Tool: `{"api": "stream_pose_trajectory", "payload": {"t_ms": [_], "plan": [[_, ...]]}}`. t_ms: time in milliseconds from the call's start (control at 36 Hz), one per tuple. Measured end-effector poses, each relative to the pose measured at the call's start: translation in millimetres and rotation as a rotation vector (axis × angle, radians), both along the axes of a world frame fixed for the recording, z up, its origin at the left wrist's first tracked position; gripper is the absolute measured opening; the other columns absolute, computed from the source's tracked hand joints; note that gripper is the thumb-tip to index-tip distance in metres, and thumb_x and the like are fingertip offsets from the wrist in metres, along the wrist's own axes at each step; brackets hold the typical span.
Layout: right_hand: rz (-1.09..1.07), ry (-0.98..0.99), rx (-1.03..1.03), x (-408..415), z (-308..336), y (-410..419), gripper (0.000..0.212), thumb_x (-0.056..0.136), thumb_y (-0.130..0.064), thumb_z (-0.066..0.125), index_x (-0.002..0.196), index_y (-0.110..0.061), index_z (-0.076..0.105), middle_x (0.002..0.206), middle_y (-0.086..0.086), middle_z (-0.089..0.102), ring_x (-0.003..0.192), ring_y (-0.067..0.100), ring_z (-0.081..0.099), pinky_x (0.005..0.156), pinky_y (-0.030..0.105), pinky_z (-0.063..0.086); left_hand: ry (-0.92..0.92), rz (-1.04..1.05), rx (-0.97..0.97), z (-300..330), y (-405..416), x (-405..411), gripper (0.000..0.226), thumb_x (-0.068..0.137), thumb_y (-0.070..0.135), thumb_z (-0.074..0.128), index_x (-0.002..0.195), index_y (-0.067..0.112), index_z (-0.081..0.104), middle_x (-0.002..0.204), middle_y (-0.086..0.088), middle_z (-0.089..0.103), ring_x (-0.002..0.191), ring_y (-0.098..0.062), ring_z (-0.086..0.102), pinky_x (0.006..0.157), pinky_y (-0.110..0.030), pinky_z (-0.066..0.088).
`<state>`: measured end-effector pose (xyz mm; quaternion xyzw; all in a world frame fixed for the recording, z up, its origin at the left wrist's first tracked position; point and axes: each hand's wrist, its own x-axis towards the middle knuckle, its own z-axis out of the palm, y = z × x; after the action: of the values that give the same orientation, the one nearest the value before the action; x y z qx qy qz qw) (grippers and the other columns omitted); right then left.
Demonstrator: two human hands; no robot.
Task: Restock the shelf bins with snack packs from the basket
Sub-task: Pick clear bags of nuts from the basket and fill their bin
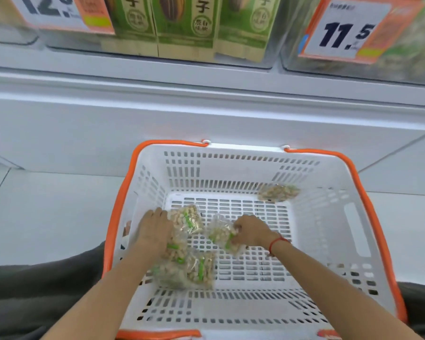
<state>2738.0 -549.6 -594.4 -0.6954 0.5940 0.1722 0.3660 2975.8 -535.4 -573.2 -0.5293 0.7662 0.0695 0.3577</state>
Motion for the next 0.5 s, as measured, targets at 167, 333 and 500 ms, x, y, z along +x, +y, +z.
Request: {"api": "stream_pose_trajectory", "payload": {"t_ms": [167, 333, 500], "plan": [[-0.302, -0.34, 0.048, -30, 68, -19, 0.026, 0.078, -0.017, 0.078, 0.087, -0.019, 0.054, 0.075, -0.005, 0.054, 0.073, 0.013, 0.053, 0.067, 0.025, 0.046, 0.571, 0.592, 0.187, 38, -17, -7, 0.059, 0.085, 0.057, 0.058, 0.122, 0.011, 0.051, 0.121, -0.007, 0.058, 0.11, -0.023, 0.056, 0.083, -0.028, 0.042], [-0.367, -0.476, 0.038, -57, 161, -36, 0.037, 0.081, -0.027, 0.075, 0.108, -0.015, 0.053, 0.084, -0.003, 0.058, 0.078, 0.014, 0.054, 0.07, 0.025, 0.042, 1.212, 1.128, 0.45, 95, -30, -25, 0.032, 0.081, 0.035, 0.073, 0.101, 0.012, 0.064, 0.106, 0.002, 0.07, 0.091, -0.004, 0.066, 0.089, -0.027, 0.049], [-0.524, -0.619, 0.012, -77, 227, -37, 0.03, 0.077, -0.032, 0.078, 0.091, -0.02, 0.054, 0.08, -0.003, 0.06, 0.07, 0.006, 0.056, 0.075, 0.024, 0.045, 1.737, 1.279, 0.502, 136, -29, -44, 0.087, 0.088, 0.018, 0.066, 0.152, 0.018, 0.007, 0.122, -0.006, 0.064, 0.098, -0.014, 0.069, 0.073, -0.026, 0.056]]}}
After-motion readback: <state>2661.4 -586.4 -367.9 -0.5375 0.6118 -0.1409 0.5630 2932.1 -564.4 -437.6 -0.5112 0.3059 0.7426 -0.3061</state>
